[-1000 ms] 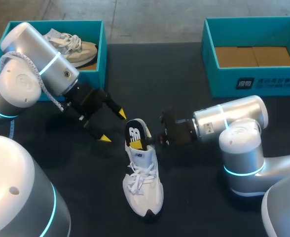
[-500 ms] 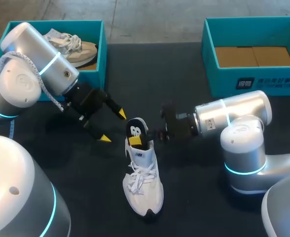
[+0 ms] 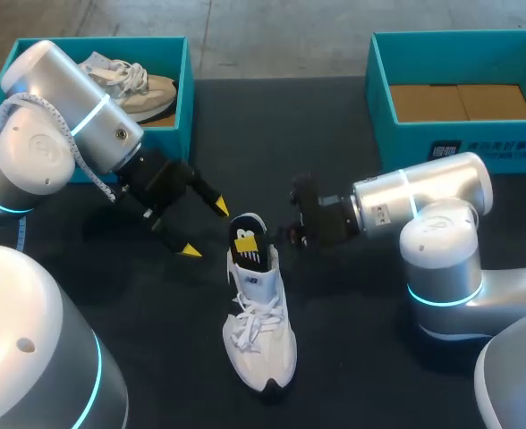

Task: Take the shoe out of the shoebox, open the shoe tongue, remove and reinsert the insole, then place the shoe into the shoebox

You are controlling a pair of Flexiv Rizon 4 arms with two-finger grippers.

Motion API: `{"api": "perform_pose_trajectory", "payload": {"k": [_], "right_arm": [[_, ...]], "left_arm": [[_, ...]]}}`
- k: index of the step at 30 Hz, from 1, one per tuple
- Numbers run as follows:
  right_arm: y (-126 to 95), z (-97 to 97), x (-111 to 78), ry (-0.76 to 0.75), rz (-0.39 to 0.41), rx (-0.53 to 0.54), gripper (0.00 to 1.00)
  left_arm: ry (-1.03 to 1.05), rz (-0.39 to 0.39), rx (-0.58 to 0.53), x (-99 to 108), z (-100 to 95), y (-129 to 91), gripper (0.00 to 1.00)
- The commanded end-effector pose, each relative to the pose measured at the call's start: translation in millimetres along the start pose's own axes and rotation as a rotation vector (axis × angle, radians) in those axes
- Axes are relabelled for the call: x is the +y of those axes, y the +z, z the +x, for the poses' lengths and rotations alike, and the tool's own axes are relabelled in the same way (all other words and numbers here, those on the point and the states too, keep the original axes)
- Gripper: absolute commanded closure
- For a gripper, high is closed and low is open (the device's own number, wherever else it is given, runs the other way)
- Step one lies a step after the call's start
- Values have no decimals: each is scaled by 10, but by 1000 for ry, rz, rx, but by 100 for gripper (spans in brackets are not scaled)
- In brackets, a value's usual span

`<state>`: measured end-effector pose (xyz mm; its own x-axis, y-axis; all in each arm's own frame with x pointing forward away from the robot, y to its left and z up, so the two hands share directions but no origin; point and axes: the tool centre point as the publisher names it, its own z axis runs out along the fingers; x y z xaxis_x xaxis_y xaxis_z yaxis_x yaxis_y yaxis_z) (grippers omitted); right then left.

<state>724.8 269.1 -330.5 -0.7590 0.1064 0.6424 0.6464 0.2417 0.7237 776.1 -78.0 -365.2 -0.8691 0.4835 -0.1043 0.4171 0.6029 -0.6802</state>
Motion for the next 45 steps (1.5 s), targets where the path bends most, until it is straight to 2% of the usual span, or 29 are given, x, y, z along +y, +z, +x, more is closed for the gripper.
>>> {"api": "perform_pose_trajectory", "payload": {"k": [1, 10, 15, 22, 23, 24, 25, 26, 37, 40, 44, 45], "right_arm": [[24, -30, -18, 13, 5, 2, 100], [79, -54, -207, 59, 9, 17, 100], [127, -5, -317, 69, 5, 24, 100], [112, -2, -286, 66, 3, 20, 100], [106, 2, -266, 61, 2, 18, 82], [99, 4, -246, 57, 2, 12, 69], [90, 6, -224, 49, 0, 7, 58], [77, 11, -198, 44, -2, 4, 56], [5, 45, 16, -17, 4, -24, 65], [-6, 25, 34, -19, 4, -28, 74], [-11, -19, 35, -20, 1, -29, 100], [-9, -31, 33, -19, 0, -29, 100]], "left_arm": [[0, -3, 1, -2, 1, 1, 0], [0, -3, 1, -2, 1, 1, 0], [0, -3, 1, -2, 1, 1, 0], [0, -3, 1, -2, 1, 1, 0], [0, -3, 1, -2, 1, 1, 0], [0, -3, 1, -2, 1, 1, 0], [0, -3, 1, -2, 1, 1, 0], [0, -3, 1, -2, 1, 1, 0], [0, -3, 1, -2, 1, 1, 0], [0, -3, 1, -2, 1, 1, 0], [0, -3, 1, -2, 1, 1, 0], [0, -3, 1, -2, 1, 1, 0]]}}
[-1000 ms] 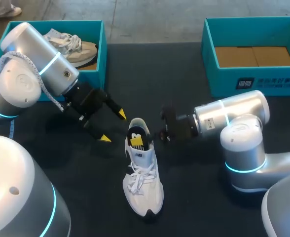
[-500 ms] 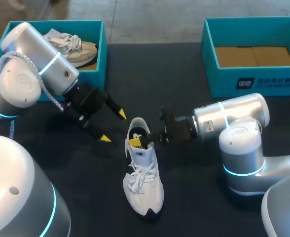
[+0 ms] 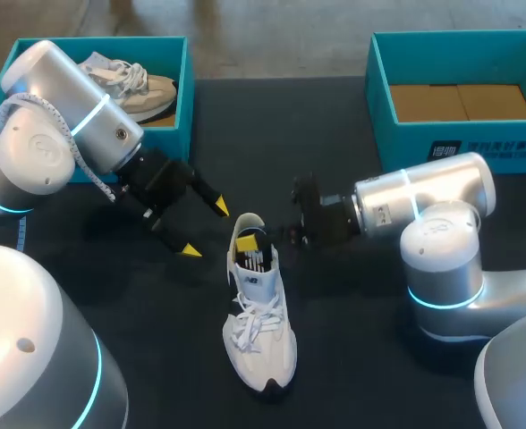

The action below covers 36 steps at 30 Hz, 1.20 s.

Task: Take the shoe out of the shoebox, open the shoe tongue, remove and reinsert the insole, then place the shoe into the shoebox

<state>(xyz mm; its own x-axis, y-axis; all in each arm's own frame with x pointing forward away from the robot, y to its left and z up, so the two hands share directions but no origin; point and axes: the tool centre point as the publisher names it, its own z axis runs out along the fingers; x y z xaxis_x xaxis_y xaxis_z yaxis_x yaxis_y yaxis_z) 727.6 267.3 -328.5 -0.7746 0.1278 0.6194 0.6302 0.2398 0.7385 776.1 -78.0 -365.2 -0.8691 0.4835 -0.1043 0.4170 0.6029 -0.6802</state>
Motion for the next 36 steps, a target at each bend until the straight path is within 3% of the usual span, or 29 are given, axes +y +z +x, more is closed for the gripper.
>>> {"api": "perform_pose_trajectory", "payload": {"k": [1, 18, 24, 25, 26, 28, 29, 36], "right_arm": [[20, -32, 2, 4, 4, 2, 100], [117, -59, -257, 67, 17, 29, 100], [96, -36, -181, 55, 10, 19, 100], [89, -28, -149, 50, 10, 17, 89], [82, -24, -121, 44, 11, 14, 70], [73, -25, -77, 33, 11, 8, 47], [68, -24, -54, 28, 11, 6, 25], [44, -4, 85, -11, 14, -7, 29]], "left_arm": [[0, -3, 1, -2, 1, 1, 0], [0, -3, 1, -2, 1, 1, 0], [0, -3, 1, -2, 1, 1, 0], [0, -3, 1, -2, 1, 1, 0], [0, -3, 1, -2, 1, 1, 0], [0, -3, 1, -2, 1, 1, 0], [0, -3, 1, -2, 1, 1, 0], [0, -3, 1, -2, 1, 1, 0]]}}
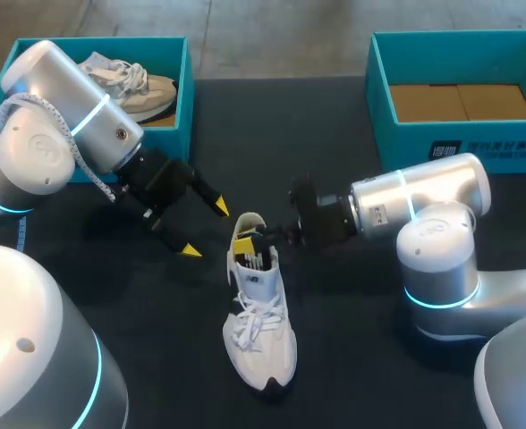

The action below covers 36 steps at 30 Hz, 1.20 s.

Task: Take the shoe out of the shoebox, open the shoe tongue, remove and reinsert the insole, then place the shoe into the shoebox

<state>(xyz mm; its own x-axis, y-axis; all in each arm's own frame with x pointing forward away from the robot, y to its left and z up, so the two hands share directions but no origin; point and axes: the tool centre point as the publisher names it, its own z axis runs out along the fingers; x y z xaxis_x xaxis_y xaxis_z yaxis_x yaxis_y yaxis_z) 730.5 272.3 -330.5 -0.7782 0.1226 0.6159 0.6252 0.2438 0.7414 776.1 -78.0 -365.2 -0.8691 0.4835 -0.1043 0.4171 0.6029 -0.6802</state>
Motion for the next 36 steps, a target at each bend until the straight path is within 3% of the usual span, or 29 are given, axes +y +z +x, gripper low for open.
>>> {"api": "perform_pose_trajectory", "payload": {"k": [1, 9, 13, 19, 24, 27, 31, 36], "right_arm": [[-13, 28, 85, -11, 11, -13, 29], [-40, 75, 163, -34, 16, -34, 37], [-51, 80, 154, -33, 16, -41, 50], [-109, 90, 105, -22, 2, -58, 48], [-182, 141, 128, -41, -22, -83, 40], [-222, 190, 177, -60, -30, -97, 45], [-275, 264, 244, -71, -22, -139, 41], [-335, 315, 264, -39, 4, -208, 44]], "left_arm": [[0, -3, 1, -2, 1, 1, 0], [0, -3, 1, -2, 1, 1, 0], [0, -3, 1, -2, 1, 1, 0], [0, -3, 1, -2, 1, 1, 0], [0, -3, 1, -2, 1, 1, 0], [0, -3, 1, -2, 1, 1, 0], [0, -3, 1, -2, 1, 1, 0], [0, -3, 1, -2, 1, 1, 0]]}}
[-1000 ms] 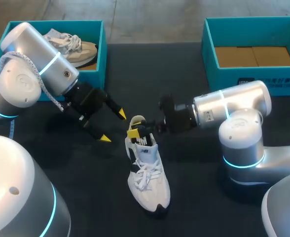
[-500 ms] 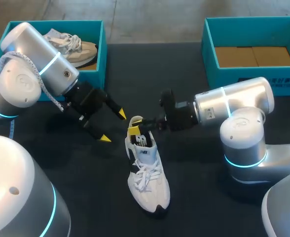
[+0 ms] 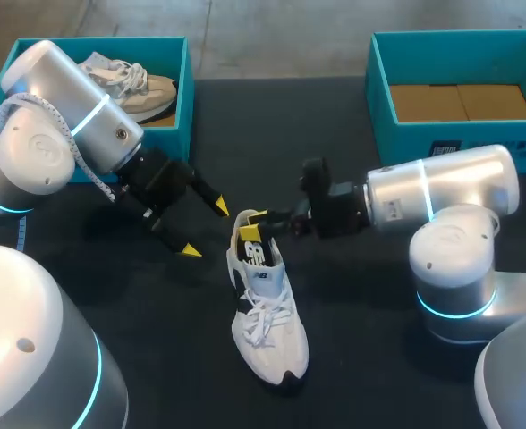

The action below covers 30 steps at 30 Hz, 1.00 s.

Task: Take the shoe out of the shoebox, open the shoe tongue, remove and reinsert the insole, then place the shoe into the shoebox

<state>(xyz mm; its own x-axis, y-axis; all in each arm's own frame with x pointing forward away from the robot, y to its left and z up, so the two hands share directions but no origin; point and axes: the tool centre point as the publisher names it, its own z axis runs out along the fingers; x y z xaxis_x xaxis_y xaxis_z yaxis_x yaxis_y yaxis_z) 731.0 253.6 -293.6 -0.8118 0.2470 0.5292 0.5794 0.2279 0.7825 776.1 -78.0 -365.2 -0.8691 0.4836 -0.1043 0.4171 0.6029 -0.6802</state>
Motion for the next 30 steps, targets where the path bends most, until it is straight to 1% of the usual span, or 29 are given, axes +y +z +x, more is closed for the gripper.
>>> {"api": "perform_pose_trajectory", "payload": {"k": [1, 2, 6, 9, 12, 15, 16, 17, 18, 20, 21, 22, 23, 25, 27, 30], "right_arm": [[-86, 110, 43, 23, 42, -74, 46], [-102, 114, 45, 32, 49, -87, 47], [-174, 150, 72, 59, 77, -134, 44], [-208, 187, 103, 78, 97, -163, 47], [-210, 204, 124, 97, 118, -186, 52], [-211, 220, 144, 110, 128, -195, 63], [-212, 224, 151, 120, 135, -206, 64], [-211, 224, 158, 123, 137, -209, 73], [-211, 225, 163, 129, 142, -214, 78], [-202, 230, 173, 142, 153, -223, 95], [-192, 234, 175, 144, 156, -223, 100], [-182, 238, 173, 150, 162, -224, 100], [-168, 239, 169, 159, 175, -232, 100], [-149, 234, 160, 165, 181, -234, 100], [-136, 224, 150, 175, 190, -239, 100], [-116, 195, 139, 189, 204, -253, 100]], "left_arm": [[0, -3, 1, -2, 1, 1, 0], [0, -3, 1, -2, 1, 1, 0], [0, -3, 1, -2, 1, 1, 0], [0, -3, 1, -2, 1, 1, 0], [0, -3, 1, -2, 1, 1, 0], [0, -3, 1, -2, 1, 1, 0], [0, -3, 1, -2, 1, 1, 0], [0, -3, 1, -2, 1, 1, 0], [0, -3, 1, -2, 1, 1, 0], [0, -3, 1, -2, 1, 1, 0], [0, -3, 1, -2, 1, 1, 0], [0, -3, 1, -2, 1, 1, 0], [-4, 6, 3, -18, -29, -46, 0], [-2, -2, 9, -40, -65, -126, 0], [6, -20, 21, -57, -84, -205, 0], [8, -21, 47, -68, -97, -348, 0]]}}
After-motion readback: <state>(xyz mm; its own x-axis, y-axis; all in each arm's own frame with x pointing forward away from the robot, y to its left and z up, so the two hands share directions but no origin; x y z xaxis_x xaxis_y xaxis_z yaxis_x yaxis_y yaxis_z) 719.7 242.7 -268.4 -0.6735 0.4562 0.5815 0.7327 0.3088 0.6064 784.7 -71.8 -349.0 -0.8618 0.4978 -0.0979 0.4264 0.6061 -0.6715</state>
